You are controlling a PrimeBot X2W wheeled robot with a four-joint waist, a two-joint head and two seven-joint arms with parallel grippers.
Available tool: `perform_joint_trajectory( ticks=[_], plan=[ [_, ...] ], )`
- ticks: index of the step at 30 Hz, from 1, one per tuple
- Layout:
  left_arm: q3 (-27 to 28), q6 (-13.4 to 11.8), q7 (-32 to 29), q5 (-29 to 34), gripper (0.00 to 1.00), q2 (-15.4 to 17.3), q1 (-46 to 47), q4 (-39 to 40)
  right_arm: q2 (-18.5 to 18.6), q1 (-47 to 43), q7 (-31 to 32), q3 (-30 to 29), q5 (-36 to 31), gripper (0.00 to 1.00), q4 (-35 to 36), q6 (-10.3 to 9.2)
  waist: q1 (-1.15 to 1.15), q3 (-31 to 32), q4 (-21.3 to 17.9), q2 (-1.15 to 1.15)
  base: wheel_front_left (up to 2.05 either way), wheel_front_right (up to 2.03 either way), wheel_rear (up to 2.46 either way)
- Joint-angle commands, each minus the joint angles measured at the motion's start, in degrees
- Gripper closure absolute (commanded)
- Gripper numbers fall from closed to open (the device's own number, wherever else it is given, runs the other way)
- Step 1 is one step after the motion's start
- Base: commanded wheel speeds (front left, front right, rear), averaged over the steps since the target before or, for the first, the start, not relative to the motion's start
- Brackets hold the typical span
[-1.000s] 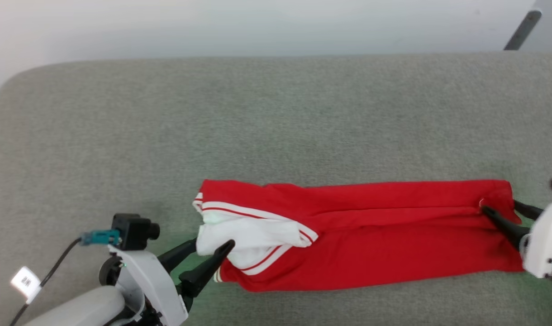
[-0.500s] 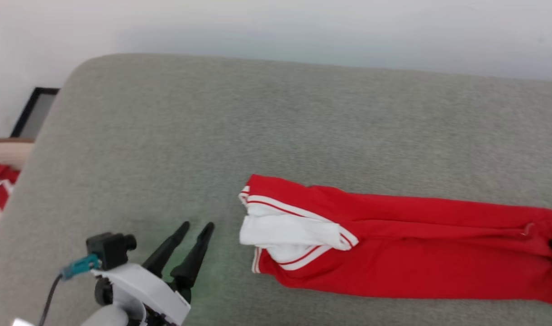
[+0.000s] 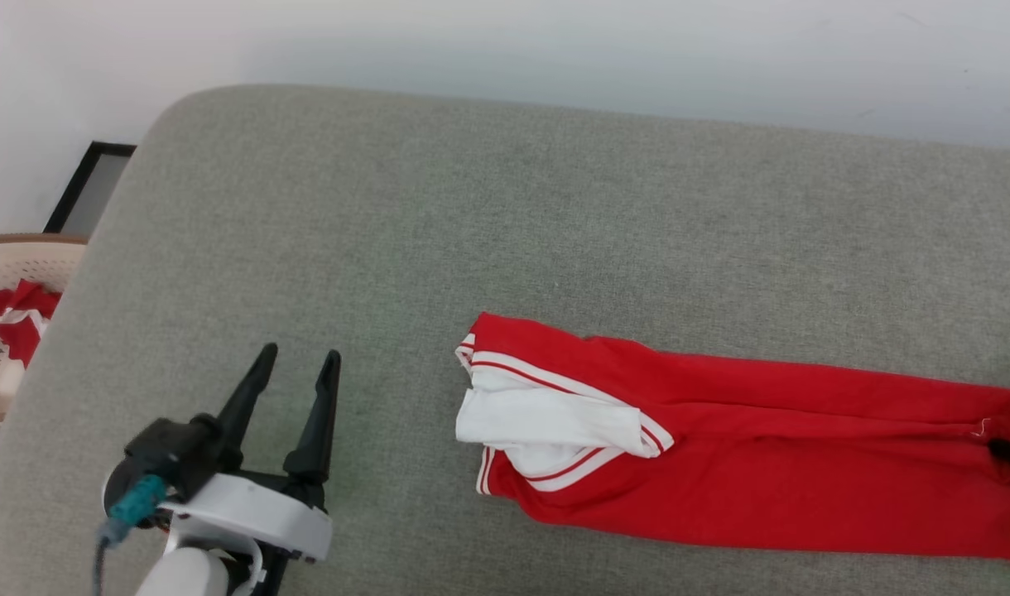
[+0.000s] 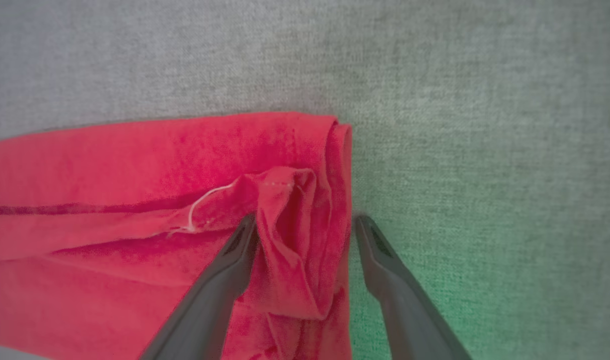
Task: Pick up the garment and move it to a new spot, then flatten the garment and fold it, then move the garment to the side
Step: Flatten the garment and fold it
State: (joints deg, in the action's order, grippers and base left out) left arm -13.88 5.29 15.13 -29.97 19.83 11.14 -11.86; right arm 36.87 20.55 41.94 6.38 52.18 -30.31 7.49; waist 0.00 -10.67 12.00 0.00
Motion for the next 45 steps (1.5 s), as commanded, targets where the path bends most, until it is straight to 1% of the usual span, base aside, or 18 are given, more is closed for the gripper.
perform_joint_trajectory(
  ticks=[1,4,5,8,9,10,11,12,13,19,24,29,32,35,38,40,42,45],
  plan=[
    [2.0,0.0,0.0,4.3,0.0,-1.3,-0.9,0.5,-2.7,0.2,1.8,0.3,-1.5,0.0,-1.5,0.0,0.0,-0.4,0.2,0.0,0.0,0.0,0.0],
    [3.8,0.8,0.0,8.4,0.0,-3.9,-1.2,0.0,-4.6,1.0,3.4,-0.4,-4.1,0.0,-2.7,0.0,0.0,-1.0,0.4,0.0,0.0,0.0,0.0],
    [4.3,0.9,0.0,9.7,0.0,-4.2,-1.2,-0.4,-5.3,1.1,3.9,-0.6,-5.0,0.0,-3.0,0.0,0.0,-1.2,0.4,0.0,0.0,0.0,0.0],
    [5.8,1.6,0.0,11.6,0.0,-6.2,-1.3,-1.6,-7.6,0.9,5.9,-0.5,-6.9,0.0,-3.0,0.04,0.0,-1.8,0.4,0.0,0.0,0.0,0.0],
    [6.2,1.8,0.0,12.1,0.0,-6.5,-1.4,-1.9,-8.2,0.7,5.9,-0.7,-7.5,0.27,-2.7,0.13,0.0,-2.0,0.3,0.0,0.0,0.0,0.0],
    [6.7,1.9,0.0,12.3,0.0,-7.1,-1.5,-2.3,-8.8,0.6,5.6,-0.9,-7.9,0.58,-2.2,0.16,0.0,-2.1,0.3,0.0,0.0,0.0,0.0],
    [7.1,2.0,0.0,12.6,0.0,-7.4,-1.5,-2.5,-9.2,0.5,5.2,-1.2,-8.2,0.73,-1.8,0.16,0.0,-2.2,0.2,0.0,0.0,0.0,0.0],
    [7.5,2.1,0.0,13.0,0.0,-7.6,-1.6,-2.6,-9.6,0.3,4.9,-1.7,-8.5,0.91,-1.4,0.17,0.0,-2.2,0.0,0.0,0.0,0.0,0.0],
    [7.9,2.2,0.0,13.2,0.0,-7.8,-1.7,-2.7,-10.0,0.3,4.5,-2.1,-8.7,1.0,-1.1,0.17,0.0,-2.2,-0.1,0.0,0.0,0.0,0.0],
    [7.9,2.2,0.0,14.6,0.0,-7.3,-2.0,-2.4,-9.7,0.0,2.6,-4.9,-9.6,1.0,0.8,0.14,0.0,-1.6,-1.5,0.0,0.0,0.0,0.0],
    [9.2,2.2,0.0,14.7,0.0,-7.1,-2.9,-1.2,-8.5,0.4,-0.4,-9.2,-10.3,1.0,2.3,-0.04,0.0,-1.3,-4.0,0.0,0.0,0.0,0.0],
    [10.7,2.2,0.0,15.9,0.0,-6.8,-3.7,0.3,-6.1,0.6,-4.2,-14.0,-11.8,1.0,2.9,-0.03,0.0,-1.5,-6.9,0.0,0.0,0.0,0.0],
    [11.3,2.2,0.0,16.4,0.0,-6.7,-3.8,1.4,-3.5,1.1,-6.0,-17.6,-13.4,1.0,2.2,-0.03,0.0,-1.9,-8.3,0.0,0.0,0.0,0.0],
    [11.8,2.2,0.0,16.2,0.0,-6.6,-3.4,2.2,-0.5,2.2,-7.6,-21.1,-16.4,1.0,0.5,-0.03,0.0,-2.4,-9.2,0.0,0.0,0.0,0.0],
    [11.6,2.2,0.0,16.2,0.0,-6.4,-3.2,3.1,0.9,3.3,-8.1,-23.4,-19.7,1.0,-0.5,-0.03,0.0,-2.6,-9.8,0.0,0.0,0.0,0.0],
    [11.5,2.2,0.0,16.0,0.0,-6.2,-3.3,3.5,1.1,4.2,-8.0,-24.3,-20.9,1.0,-0.8,-0.03,0.0,-2.6,-10.0,0.0,0.0,0.0,0.0],
    [11.3,2.2,0.0,16.1,0.0,-6.2,-3.6,3.7,0.3,4.9,-7.7,-23.8,-20.9,1.0,-0.3,-0.03,0.0,-2.4,-10.2,0.0,0.0,0.0,0.0],
    [11.0,2.2,0.0,15.7,0.0,-6.6,-4.1,3.8,-0.7,3.6,-6.6,-20.8,-20.5,1.0,1.9,-0.03,0.0,-1.7,-10.2,0.0,0.0,0.0,0.0]
  ],
)
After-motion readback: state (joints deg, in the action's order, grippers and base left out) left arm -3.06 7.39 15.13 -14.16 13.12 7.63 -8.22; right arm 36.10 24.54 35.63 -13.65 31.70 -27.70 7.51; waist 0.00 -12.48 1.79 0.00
